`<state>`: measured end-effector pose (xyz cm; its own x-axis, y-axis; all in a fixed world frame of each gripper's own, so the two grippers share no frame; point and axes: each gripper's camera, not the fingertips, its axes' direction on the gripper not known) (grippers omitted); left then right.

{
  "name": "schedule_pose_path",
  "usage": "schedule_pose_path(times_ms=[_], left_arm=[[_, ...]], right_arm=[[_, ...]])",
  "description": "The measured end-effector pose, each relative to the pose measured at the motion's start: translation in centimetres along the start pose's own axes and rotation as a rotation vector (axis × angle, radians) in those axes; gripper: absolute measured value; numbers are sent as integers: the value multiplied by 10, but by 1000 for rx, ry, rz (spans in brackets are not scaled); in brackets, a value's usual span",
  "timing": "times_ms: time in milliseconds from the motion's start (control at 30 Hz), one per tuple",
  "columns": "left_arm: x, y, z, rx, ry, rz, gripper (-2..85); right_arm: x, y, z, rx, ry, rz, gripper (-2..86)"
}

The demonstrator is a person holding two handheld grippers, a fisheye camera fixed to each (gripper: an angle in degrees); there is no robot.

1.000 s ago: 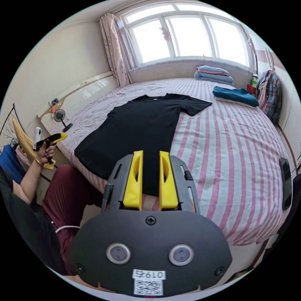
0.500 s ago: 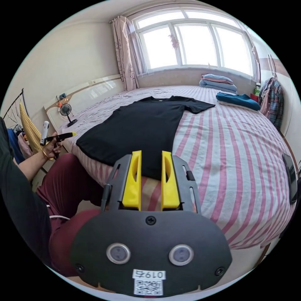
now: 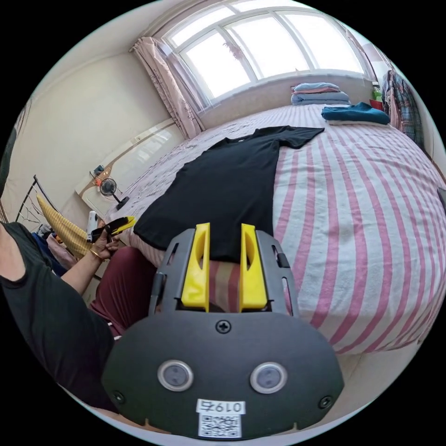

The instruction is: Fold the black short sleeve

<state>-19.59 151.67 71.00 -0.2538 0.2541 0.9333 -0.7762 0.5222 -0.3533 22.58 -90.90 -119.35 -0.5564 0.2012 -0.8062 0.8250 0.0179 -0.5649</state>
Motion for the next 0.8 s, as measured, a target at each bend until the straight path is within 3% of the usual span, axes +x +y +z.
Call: schedule_pose_path(times_ms=[800], left_arm=[[-63, -22, 8, -110, 229, -32, 138]], right_arm=[[79, 18, -19, 41, -149, 310, 60]])
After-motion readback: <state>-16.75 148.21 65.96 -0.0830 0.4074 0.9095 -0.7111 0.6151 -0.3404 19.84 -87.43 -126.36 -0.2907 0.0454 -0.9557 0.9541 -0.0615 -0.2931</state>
